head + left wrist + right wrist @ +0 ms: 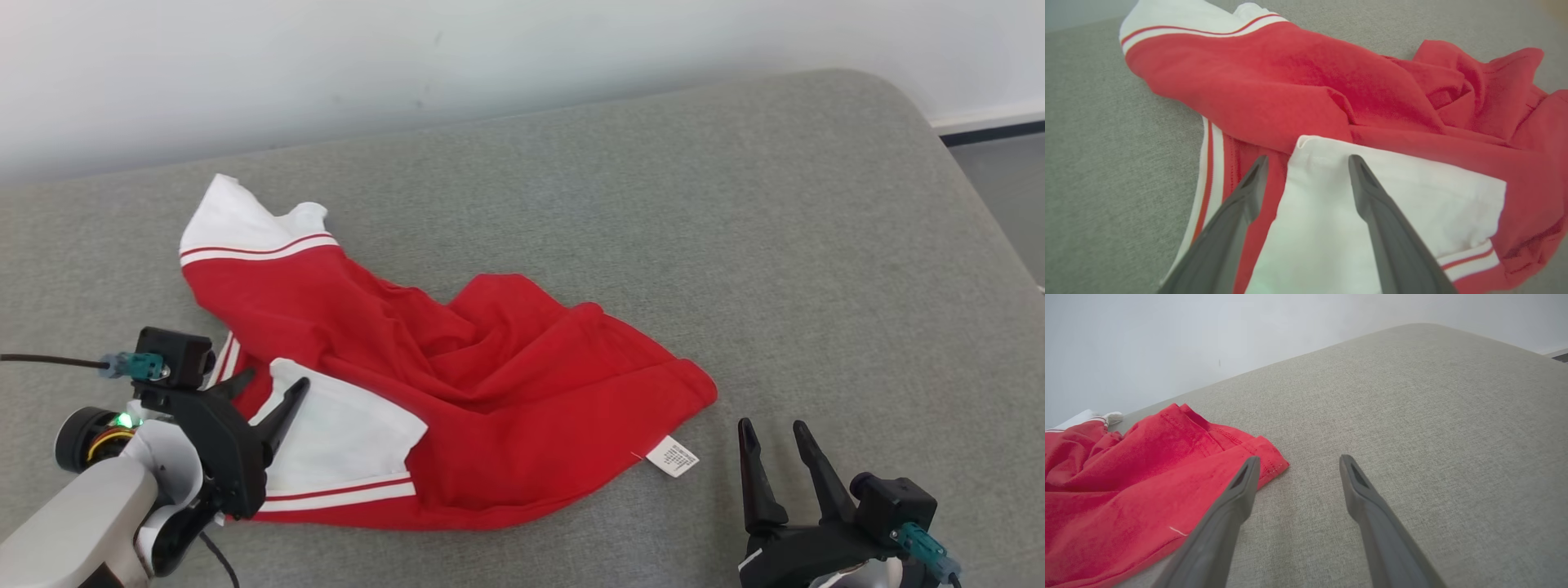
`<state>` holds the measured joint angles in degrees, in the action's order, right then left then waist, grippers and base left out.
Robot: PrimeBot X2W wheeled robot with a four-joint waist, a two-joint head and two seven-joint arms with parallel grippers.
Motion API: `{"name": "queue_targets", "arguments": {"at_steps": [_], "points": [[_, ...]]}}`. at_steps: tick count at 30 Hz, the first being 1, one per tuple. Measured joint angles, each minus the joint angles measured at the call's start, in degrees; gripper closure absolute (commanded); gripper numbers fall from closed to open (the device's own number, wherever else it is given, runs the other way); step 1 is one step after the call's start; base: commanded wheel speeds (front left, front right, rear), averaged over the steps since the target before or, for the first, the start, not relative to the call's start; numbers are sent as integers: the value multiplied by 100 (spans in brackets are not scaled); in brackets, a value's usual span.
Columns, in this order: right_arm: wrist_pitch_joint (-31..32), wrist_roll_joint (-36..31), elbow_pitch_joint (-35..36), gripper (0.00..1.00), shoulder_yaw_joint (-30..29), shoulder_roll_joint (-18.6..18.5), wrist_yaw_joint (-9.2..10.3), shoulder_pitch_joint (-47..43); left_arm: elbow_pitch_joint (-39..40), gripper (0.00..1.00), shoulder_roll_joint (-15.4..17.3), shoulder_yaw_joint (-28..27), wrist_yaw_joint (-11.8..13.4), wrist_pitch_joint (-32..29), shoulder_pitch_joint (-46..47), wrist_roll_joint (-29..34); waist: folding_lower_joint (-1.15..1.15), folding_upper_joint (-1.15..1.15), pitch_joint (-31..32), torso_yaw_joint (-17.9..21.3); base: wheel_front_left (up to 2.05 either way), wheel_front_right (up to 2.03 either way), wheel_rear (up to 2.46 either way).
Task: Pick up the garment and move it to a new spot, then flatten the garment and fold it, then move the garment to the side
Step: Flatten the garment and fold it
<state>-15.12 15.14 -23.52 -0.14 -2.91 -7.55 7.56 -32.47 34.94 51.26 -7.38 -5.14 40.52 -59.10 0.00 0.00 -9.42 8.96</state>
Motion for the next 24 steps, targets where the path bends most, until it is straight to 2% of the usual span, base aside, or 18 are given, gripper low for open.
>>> {"name": "queue_targets", "arguments": {"at_steps": [2,3,5,6,7,16,22,24], "points": [[1,2,2,0,-8,-1,0,10,-45,0,-1,2,1,10,-2,0,0,0,-12,31,0,0,0],[1,4,9,0,-10,-1,0,20,-89,13,-3,5,1,56,-1,8,0,0,-24,60,0,0,0],[0,7,19,0,-27,-2,0,20,-247,58,-26,41,1,137,4,89,0,0,-59,120,0,0,0],[1,7,19,0,-33,-2,0,20,-285,84,-43,35,1,191,9,94,0,0,-64,131,0,0,0],[1,7,19,0,-44,-2,0,20,-311,100,-66,44,0,249,23,102,0,0,-63,135,0,0,0],[0,-13,1,0,-110,-1,0,-24,-487,100,-168,203,-3,643,88,225,0,0,81,43,0,0,0],[0,-18,1,0,-185,0,0,-207,70,100,-25,185,-11,1009,59,233,0,0,222,-169,0,0,0],[0,-16,12,0,-204,0,0,-258,366,100,73,180,71,1109,-89,243,0,0,266,-269,0,0,0]]}}
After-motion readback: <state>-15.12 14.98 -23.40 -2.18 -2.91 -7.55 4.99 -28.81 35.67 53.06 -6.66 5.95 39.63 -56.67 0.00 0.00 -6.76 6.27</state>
